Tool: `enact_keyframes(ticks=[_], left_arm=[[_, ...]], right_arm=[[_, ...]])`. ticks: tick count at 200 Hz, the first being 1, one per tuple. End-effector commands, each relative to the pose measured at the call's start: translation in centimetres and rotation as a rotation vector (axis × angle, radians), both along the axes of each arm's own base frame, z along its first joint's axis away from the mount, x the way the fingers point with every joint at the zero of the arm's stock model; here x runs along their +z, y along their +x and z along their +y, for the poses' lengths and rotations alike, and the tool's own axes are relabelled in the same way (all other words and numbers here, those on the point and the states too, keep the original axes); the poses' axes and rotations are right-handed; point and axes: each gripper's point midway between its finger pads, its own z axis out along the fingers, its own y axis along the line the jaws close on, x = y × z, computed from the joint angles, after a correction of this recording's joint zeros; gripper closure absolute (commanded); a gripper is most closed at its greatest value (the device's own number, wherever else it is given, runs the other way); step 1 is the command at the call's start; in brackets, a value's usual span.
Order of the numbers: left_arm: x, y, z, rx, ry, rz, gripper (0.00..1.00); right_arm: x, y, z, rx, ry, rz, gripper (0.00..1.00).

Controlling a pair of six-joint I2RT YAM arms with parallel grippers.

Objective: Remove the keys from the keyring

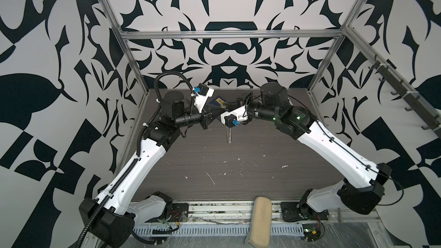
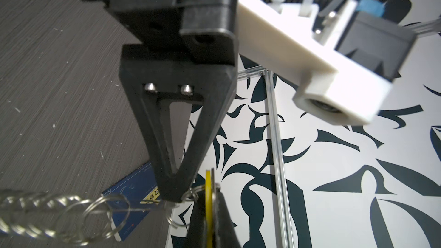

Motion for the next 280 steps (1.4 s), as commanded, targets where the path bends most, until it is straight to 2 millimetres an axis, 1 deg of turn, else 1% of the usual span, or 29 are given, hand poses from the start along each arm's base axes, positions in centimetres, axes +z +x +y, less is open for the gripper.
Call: enact_keyframes(ticks=[1, 20, 30, 40, 57, 58, 60, 62, 71, 78, 109, 130, 157, 171, 214, 251, 280], left_arm=[[4.2, 0.6, -0.7, -0.014, -0.091, -0.087, 1.00], [5.7, 1.0, -1.1, -0.027, -0.109, -0.101, 1.00], [6.3, 1.2, -1.2, -0.031, -0.111, -0.104, 1.00], [6.6, 1.5, -1.2, -0.025, -0.112, -0.106, 1.00], [7.2, 2.0, -0.8, 0.025, -0.107, -0.100, 1.00], [7.2, 2.1, -0.8, 0.027, -0.106, -0.099, 1.00], [6.3, 2.9, -1.1, 0.032, -0.093, -0.077, 1.00], [6.1, 3.1, -1.2, 0.037, -0.089, -0.073, 1.00], [6.1, 3.3, -1.2, 0.048, -0.084, -0.068, 1.00], [6.2, 3.3, -1.1, 0.051, -0.084, -0.069, 1.00], [6.4, 3.0, -0.9, 0.059, -0.091, -0.079, 1.00], [6.5, 3.0, -0.8, 0.061, -0.088, -0.083, 1.00], [6.6, 2.9, -0.8, 0.056, -0.089, -0.083, 1.00], [6.6, 2.9, -0.8, 0.056, -0.089, -0.081, 1.00], [6.5, 2.8, -0.9, 0.047, -0.092, -0.072, 1.00], [6.4, 2.8, -1.0, 0.044, -0.094, -0.071, 1.00], [6.7, 2.6, -1.0, 0.039, -0.103, -0.070, 1.00]], right_arm=[[4.1, -0.6, -0.3, 0.030, 0.133, -0.030, 1.00], [4.4, 0.3, -0.4, 0.000, 0.142, -0.032, 1.00], [4.9, 0.7, -0.5, -0.011, 0.156, -0.040, 1.00], [5.2, 1.0, -0.4, -0.021, 0.166, -0.043, 1.00], [5.4, 2.2, -0.4, -0.071, 0.155, -0.038, 1.00], [5.3, 2.3, -0.4, -0.073, 0.152, -0.037, 1.00], [5.3, 2.4, -0.4, -0.077, 0.149, -0.034, 1.00], [5.2, 2.4, -0.3, -0.079, 0.147, -0.031, 1.00], [5.0, 2.7, -0.3, -0.089, 0.143, -0.026, 1.00], [4.9, 2.9, -0.3, -0.098, 0.142, -0.028, 1.00], [4.7, 3.3, -0.7, -0.128, 0.136, -0.030, 0.91], [4.9, 3.1, -1.0, -0.135, 0.139, -0.031, 0.85], [4.8, 3.0, -1.2, -0.140, 0.140, -0.026, 0.80], [5.1, 2.9, -1.4, -0.146, 0.150, -0.026, 0.78], [5.8, 2.8, -1.6, -0.160, 0.186, -0.012, 0.73], [6.6, 3.2, -1.7, -0.179, 0.216, -0.031, 0.72], [7.0, 3.6, -1.6, -0.184, 0.219, -0.069, 0.71]])
